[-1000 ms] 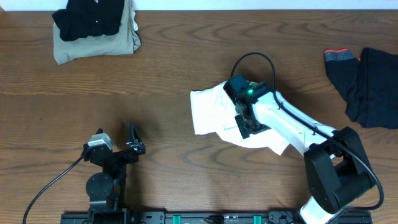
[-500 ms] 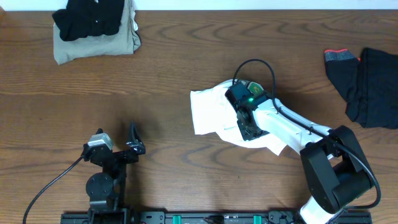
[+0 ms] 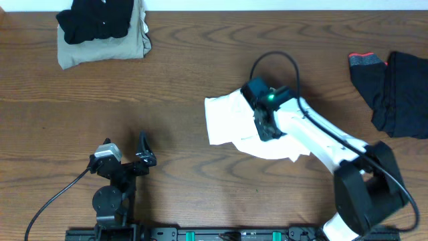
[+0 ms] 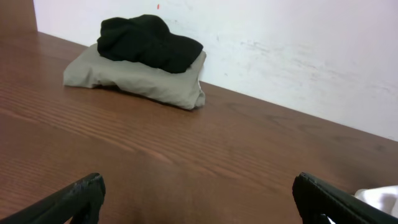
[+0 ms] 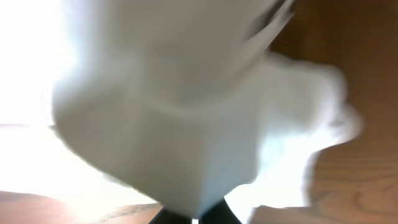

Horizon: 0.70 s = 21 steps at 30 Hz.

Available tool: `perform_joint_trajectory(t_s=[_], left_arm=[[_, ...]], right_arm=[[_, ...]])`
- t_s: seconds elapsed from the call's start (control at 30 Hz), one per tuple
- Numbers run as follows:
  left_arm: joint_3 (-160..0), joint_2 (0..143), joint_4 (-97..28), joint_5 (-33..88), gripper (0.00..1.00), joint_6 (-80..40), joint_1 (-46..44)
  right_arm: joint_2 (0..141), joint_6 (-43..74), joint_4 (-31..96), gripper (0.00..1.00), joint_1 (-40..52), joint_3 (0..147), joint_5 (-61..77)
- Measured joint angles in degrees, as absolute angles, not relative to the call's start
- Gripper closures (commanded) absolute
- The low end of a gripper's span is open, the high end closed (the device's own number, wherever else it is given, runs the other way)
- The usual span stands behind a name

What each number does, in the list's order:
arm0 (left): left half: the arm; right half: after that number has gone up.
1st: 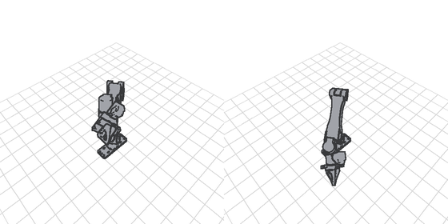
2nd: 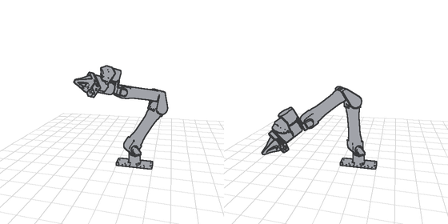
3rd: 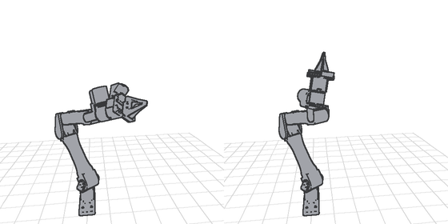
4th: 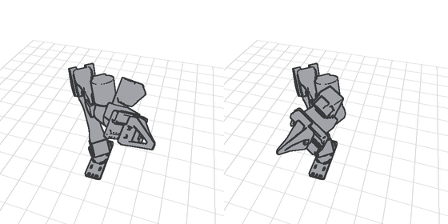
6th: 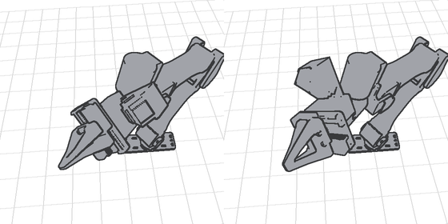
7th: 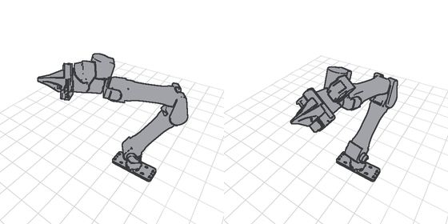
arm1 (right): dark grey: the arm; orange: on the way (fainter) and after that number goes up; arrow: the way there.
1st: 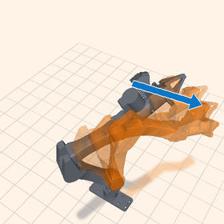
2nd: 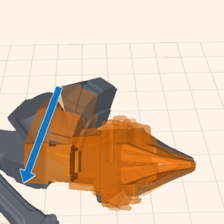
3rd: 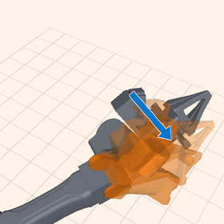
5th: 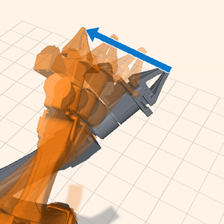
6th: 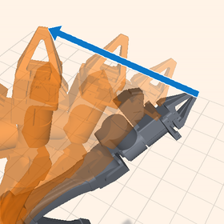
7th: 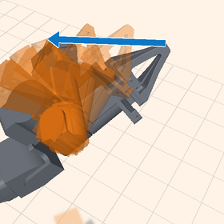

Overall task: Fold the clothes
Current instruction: 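Regrasp the T-shirt edge with the right gripper, then lift the T-shirt with the right gripper and shake it out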

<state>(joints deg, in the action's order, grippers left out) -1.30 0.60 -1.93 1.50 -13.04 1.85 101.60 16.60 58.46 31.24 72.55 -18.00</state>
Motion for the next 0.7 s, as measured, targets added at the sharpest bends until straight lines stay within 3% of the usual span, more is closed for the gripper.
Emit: perform_joint_trajectory(t_s=[0.33, 0.7], left_arm=[[-1.3, 0.6, -2.0, 1.5, 0.02, -13.0, 1.8], [-1.3, 0.6, -1.9, 1.5, 0.02, -13.0, 1.8]], right_arm=[[86.5, 17.4, 55.7, 0.99, 31.4, 90.8, -17.8], [75.1, 17.4, 56.1, 0.98, 31.5, 92.9, -15.6]])
